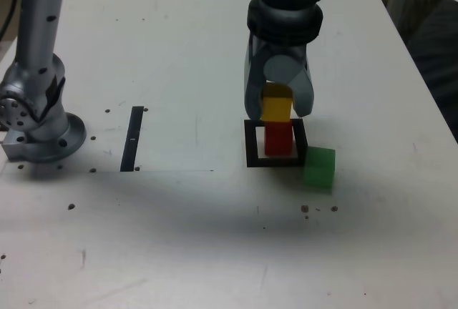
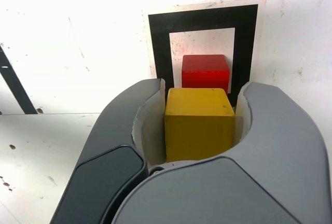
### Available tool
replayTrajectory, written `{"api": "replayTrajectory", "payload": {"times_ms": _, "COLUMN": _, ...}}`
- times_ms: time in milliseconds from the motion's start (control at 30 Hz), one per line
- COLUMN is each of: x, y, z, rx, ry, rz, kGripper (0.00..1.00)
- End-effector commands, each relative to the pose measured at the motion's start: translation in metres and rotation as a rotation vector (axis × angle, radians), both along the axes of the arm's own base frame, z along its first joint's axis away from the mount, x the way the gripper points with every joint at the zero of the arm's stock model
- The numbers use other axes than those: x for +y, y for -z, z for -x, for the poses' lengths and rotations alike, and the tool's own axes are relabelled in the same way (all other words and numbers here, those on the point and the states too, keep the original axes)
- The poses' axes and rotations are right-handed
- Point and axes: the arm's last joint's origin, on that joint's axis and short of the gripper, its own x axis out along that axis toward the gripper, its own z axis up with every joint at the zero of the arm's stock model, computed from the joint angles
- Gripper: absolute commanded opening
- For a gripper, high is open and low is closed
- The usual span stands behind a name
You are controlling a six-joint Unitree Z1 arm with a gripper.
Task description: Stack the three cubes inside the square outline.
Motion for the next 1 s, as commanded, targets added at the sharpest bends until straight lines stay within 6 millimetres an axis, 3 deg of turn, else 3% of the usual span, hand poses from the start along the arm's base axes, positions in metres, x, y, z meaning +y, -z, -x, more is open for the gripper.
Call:
{"api": "replayTrajectory", "payload": {"times_ms": 0, "x": -0.001, "y": 0.006, "z": -0.004, "rx": 0.008, "ry": 0.005, "rz": 0.003, "kGripper": 0.28}}
{"api": "replayTrajectory", "payload": {"times_ms": 767, "x": 0.001, "y": 0.021, "z": -0.007, "rx": 0.007, "ry": 0.0, "rz": 0.013, "kGripper": 0.29}}
{"api": "replayTrajectory", "payload": {"times_ms": 867, "x": 0.002, "y": 0.023, "z": -0.006, "rx": 0.009, "ry": -0.002, "rz": 0.015, "kGripper": 0.42}}
{"api": "replayTrajectory", "payload": {"times_ms": 967, "x": 0.003, "y": 0.025, "z": -0.006, "rx": 0.007, "ry": 0.001, "rz": 0.018, "kGripper": 0.71}}
